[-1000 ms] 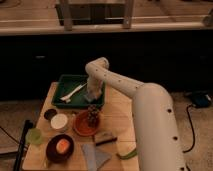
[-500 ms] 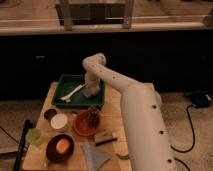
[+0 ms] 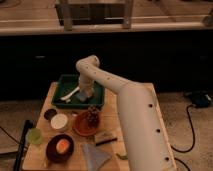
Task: Wipe tray with sponge
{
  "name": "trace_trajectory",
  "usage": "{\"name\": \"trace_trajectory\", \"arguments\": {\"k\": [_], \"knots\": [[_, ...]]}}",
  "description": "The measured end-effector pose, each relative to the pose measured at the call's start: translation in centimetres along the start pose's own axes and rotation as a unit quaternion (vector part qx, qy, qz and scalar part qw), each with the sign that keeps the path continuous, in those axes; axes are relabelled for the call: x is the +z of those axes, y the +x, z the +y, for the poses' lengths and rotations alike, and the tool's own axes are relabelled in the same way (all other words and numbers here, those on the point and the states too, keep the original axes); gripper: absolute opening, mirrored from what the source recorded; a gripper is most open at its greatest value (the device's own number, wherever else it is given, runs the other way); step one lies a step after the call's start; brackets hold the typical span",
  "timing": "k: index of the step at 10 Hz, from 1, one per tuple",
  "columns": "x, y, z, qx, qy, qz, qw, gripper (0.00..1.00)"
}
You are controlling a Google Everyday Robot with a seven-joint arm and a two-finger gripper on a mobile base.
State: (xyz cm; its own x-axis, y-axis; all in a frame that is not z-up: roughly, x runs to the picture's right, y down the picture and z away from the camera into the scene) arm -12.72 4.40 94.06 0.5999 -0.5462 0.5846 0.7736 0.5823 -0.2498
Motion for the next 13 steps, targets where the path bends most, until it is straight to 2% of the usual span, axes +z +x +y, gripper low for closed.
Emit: {"name": "trace_trajectory", "arguments": {"k": [2, 4, 6, 8, 10, 13], "knots": [[-0.2, -0.2, 2.1, -0.003, -0.003, -0.004, 1.0000, 0.00], [-0.9, 2.0, 4.2, 0.021, -0.001, 0.000, 0.9998, 0.00], [-1.4, 3.9, 4.7, 0.042, 0.005, 0.006, 0.9991, 0.00], [-1.6, 5.6, 3.7, 0.059, 0.010, 0.015, 0.9981, 0.00], [-1.7, 6.2, 2.6, 0.065, 0.014, 0.018, 0.9976, 0.00], [-1.1, 4.6, -0.7, 0.045, 0.014, 0.016, 0.9988, 0.00]]}}
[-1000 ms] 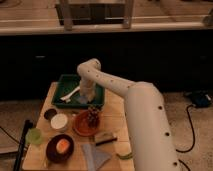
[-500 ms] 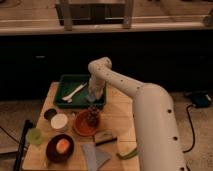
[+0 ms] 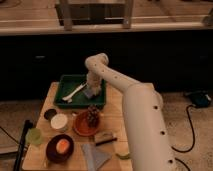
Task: Wipe tray with sponge
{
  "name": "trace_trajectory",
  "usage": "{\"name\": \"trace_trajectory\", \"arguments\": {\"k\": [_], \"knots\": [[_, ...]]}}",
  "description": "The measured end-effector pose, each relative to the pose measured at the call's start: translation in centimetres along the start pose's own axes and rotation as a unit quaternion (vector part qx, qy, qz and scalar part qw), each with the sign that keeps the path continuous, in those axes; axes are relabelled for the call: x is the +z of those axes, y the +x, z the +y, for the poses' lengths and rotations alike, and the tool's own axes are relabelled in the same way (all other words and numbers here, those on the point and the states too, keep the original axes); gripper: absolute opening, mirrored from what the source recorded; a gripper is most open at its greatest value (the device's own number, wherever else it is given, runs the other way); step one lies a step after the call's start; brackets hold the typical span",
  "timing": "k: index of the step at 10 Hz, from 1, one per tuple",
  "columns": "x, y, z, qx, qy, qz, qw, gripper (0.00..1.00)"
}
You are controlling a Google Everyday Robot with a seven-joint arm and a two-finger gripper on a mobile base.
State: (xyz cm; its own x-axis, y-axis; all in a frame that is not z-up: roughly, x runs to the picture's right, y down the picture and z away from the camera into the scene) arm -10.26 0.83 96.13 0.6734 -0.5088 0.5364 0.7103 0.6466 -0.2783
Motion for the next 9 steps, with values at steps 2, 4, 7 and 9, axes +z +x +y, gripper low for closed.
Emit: {"name": "trace_trajectory", "arguments": {"k": [2, 4, 7, 9], "knots": [[0.6, -2.0, -1.0, -0.033, -0.009, -0.008, 0.9994, 0.00], [0.7, -3.3, -0.6, -0.051, -0.014, -0.016, 0.9985, 0.00], [0.3, -4.2, 2.4, -0.057, -0.015, -0.027, 0.9979, 0.00], [-0.2, -2.7, 4.5, -0.042, -0.016, -0.026, 0.9987, 0.00]]}}
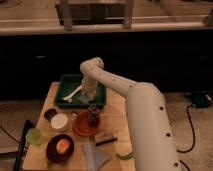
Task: Wipe tray with sponge
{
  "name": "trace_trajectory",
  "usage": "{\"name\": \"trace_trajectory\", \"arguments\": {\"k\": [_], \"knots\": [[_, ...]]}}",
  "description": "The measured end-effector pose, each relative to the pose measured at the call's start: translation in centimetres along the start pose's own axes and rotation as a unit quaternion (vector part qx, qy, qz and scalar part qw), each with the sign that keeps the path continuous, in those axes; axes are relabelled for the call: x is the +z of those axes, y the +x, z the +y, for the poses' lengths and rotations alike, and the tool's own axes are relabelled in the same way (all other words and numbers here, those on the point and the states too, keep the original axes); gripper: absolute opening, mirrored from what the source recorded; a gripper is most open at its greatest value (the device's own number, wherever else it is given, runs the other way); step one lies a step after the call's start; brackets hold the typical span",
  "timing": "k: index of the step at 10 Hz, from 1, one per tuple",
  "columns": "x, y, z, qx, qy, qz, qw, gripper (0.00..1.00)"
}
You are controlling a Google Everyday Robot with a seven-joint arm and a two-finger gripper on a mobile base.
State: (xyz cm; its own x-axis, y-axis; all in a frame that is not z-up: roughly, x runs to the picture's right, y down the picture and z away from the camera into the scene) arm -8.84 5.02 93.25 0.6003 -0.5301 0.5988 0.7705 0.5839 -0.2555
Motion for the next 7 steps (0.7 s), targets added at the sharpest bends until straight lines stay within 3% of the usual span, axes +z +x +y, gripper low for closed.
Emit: {"name": "trace_trajectory", "arguments": {"k": [2, 7], "knots": [[-0.6, 2.0, 1.5, 0.027, 0.002, 0.007, 0.9996, 0.00], [-1.0, 5.1, -1.1, 0.054, 0.009, 0.017, 0.9983, 0.00]]}}
